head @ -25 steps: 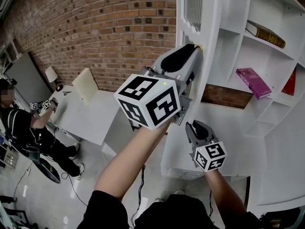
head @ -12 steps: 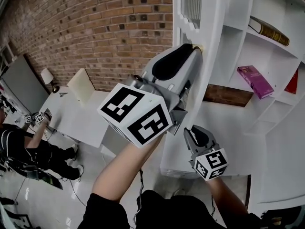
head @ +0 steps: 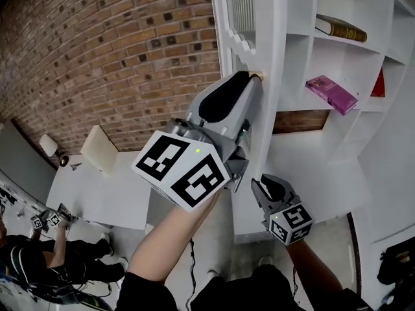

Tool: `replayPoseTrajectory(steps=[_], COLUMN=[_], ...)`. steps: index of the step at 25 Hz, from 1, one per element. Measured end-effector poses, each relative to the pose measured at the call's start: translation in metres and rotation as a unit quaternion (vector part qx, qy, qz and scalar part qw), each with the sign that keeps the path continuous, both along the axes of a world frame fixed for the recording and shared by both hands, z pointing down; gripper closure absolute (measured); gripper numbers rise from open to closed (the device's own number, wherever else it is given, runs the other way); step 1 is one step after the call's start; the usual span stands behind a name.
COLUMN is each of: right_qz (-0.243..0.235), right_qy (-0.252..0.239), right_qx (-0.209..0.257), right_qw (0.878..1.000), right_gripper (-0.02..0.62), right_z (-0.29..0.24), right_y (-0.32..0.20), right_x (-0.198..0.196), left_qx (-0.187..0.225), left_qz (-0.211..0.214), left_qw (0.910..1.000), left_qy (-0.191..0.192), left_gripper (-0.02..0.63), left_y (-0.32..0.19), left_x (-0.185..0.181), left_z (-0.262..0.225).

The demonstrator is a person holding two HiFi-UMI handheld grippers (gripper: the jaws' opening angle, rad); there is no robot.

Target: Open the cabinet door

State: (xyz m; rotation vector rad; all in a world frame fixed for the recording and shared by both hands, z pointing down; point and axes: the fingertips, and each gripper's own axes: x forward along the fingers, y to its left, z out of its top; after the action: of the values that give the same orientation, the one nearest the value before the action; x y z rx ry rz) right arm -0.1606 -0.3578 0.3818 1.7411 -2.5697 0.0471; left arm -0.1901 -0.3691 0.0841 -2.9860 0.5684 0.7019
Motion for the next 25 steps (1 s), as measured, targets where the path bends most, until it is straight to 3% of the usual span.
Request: replayPoseTrajectory(steps=[15,25], right_qz=[0.085,0.093], right_qy=[0.000,-0.006], right_qx=[0.010,-0.013], right_qw=[0.996,0.996], right_gripper=[0.515,0.514], right_z=[-0.003,0.001], right_y=[-0.014,-0.014], right_x=[-0.063,-0.061], left_qx=[-0.015,0.000], left_qz=[0.095,0.094], left_qw=[0.9954,0.9955], left_qy=[0.001,0.004], left_gripper=[0.518,0.518], left_y=[-0.022,-0.020], left_x=[-0.059,-0.058], left_z=[-0.004,-0.002])
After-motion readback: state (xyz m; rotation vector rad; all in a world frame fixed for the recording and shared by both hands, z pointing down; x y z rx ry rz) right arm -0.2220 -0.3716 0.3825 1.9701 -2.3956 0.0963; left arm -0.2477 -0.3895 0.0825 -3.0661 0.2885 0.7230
